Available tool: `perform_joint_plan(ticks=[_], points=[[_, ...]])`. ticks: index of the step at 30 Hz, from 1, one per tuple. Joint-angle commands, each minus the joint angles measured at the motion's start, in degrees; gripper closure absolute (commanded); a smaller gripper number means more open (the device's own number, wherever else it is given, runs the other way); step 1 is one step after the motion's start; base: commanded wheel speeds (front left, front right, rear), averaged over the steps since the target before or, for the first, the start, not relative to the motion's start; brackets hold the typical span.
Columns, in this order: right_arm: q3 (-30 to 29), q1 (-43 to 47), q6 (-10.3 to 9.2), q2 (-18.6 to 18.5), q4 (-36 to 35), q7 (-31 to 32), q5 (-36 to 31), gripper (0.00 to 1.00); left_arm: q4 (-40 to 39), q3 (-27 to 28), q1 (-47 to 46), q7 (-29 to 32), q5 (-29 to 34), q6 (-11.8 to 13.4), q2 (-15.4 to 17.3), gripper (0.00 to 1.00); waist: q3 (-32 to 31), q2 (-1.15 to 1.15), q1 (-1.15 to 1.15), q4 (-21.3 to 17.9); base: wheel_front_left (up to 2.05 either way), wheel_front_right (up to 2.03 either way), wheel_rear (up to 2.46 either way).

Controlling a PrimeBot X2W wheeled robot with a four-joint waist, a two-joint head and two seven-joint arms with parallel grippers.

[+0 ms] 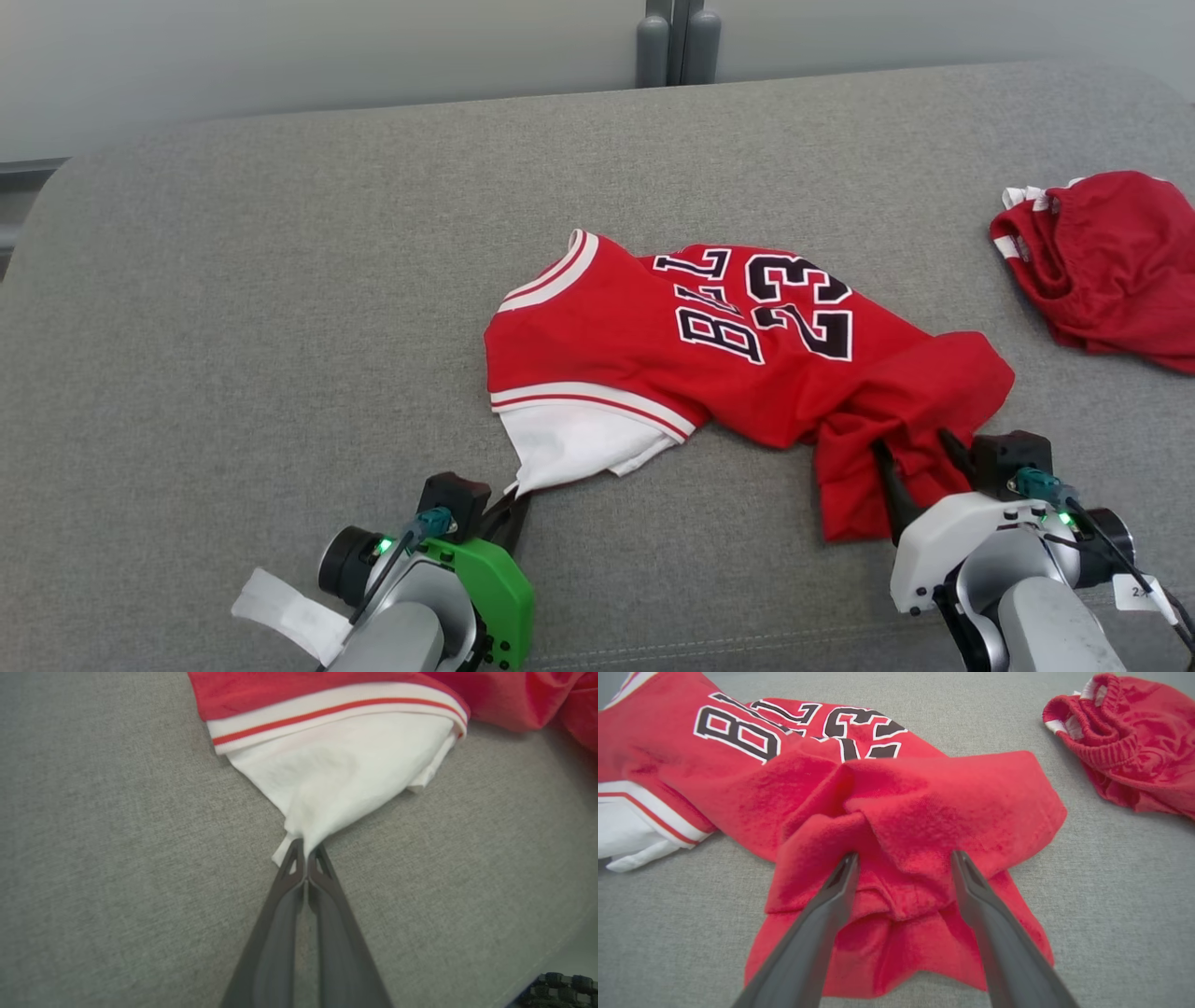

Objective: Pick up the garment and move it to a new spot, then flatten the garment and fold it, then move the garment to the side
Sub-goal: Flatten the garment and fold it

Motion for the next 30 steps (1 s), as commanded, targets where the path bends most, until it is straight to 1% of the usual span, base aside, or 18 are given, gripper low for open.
perform_joint_plan(ticks=[1,9,14,20,25,30], points=[[0.44,-1.41,-0.01,-0.17,0.76,-0.21,0.05,0.0,0.24,-0.1,-0.97,-0.43,-0.59,0.39,0.08,1.0,0.04,0.0,0.0,0.21,0.0,0.0,0.0],[2.79,-6.45,-0.01,-0.17,4.56,-1.15,0.86,0.0,0.53,-0.49,-1.31,-0.62,-1.26,0.56,0.05,1.0,0.33,0.0,0.0,0.94,0.0,0.0,0.0],[3.22,-7.38,-0.01,-0.17,5.25,-1.54,1.33,0.0,0.73,-0.66,-1.41,-0.84,-1.46,0.76,0.04,1.0,0.34,0.0,0.0,1.1,0.0,0.0,0.0],[1.45,-4.68,-0.01,-0.17,3.33,-0.13,0.91,0.0,1.05,-0.59,-1.18,-1.25,-2.0,1.11,0.29,1.0,0.14,0.0,0.0,0.34,0.0,0.0,0.0],[1.22,-1.06,-0.01,-0.16,-0.55,2.4,1.81,0.0,1.21,-0.64,-0.72,-1.51,-2.33,1.45,0.56,1.0,-0.09,0.0,0.0,-0.69,0.0,0.0,0.0],[-0.08,1.56,-0.01,-0.12,-3.32,5.06,1.33,0.0,1.25,-0.86,-1.09,-1.5,-2.68,1.5,0.62,1.0,0.15,0.0,0.0,-1.21,0.0,0.0,0.0]])
